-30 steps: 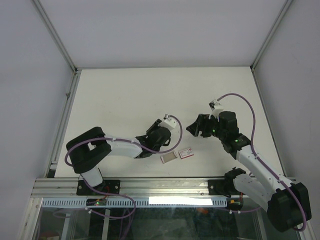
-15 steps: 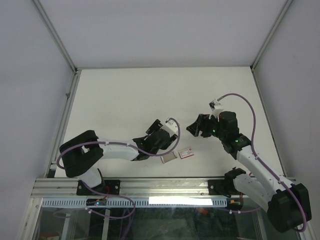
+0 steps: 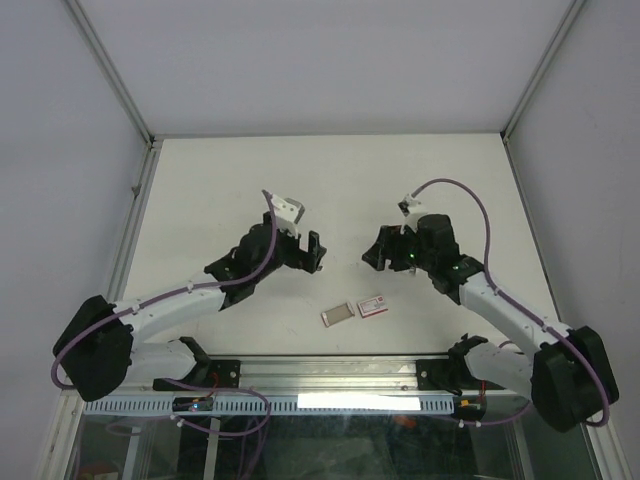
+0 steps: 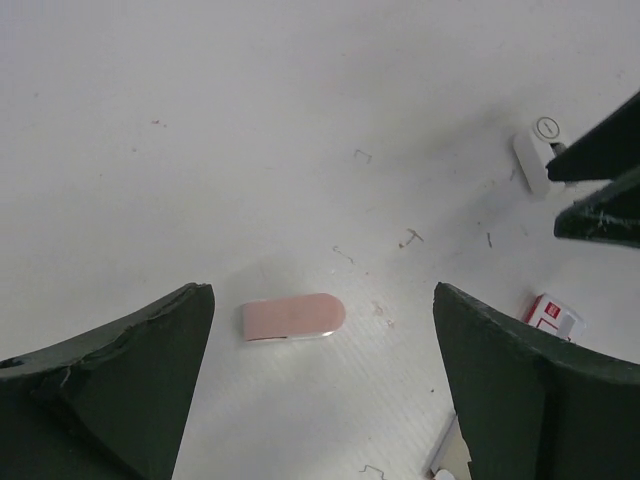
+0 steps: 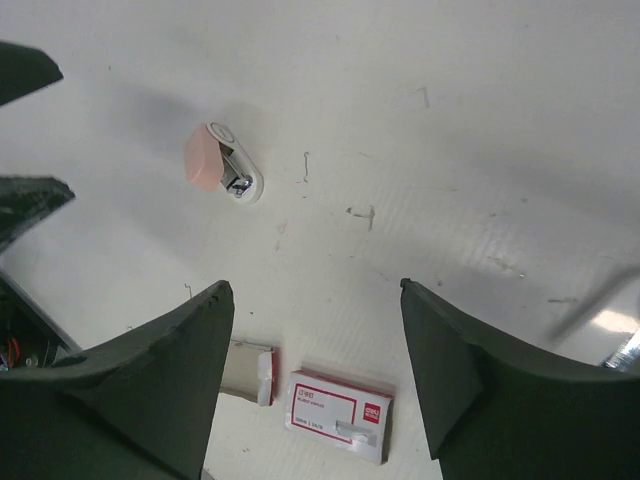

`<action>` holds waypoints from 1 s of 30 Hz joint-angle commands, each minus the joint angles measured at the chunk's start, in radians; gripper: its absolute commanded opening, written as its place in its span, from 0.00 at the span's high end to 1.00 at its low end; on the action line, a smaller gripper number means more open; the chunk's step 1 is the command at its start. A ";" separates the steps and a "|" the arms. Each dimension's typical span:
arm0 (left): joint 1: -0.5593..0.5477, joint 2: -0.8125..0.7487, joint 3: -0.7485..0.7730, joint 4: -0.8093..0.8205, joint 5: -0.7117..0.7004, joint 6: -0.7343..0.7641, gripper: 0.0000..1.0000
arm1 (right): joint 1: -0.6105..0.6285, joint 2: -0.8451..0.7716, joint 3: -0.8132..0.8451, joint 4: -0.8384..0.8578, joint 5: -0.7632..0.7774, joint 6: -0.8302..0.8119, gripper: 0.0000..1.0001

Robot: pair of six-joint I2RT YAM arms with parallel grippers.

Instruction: Load the staples into the stapler

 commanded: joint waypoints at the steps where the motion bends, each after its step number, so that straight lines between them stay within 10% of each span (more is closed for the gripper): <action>1: 0.168 -0.011 -0.022 0.000 0.275 -0.216 0.06 | 0.111 0.112 0.103 0.073 0.120 0.028 0.30; 11: 0.360 0.153 -0.072 0.195 0.540 -0.421 0.08 | 0.202 0.430 0.224 0.140 0.126 0.238 0.39; 30: 0.371 0.300 -0.043 0.187 0.547 -0.397 0.09 | 0.232 0.695 0.329 0.182 0.016 0.400 0.46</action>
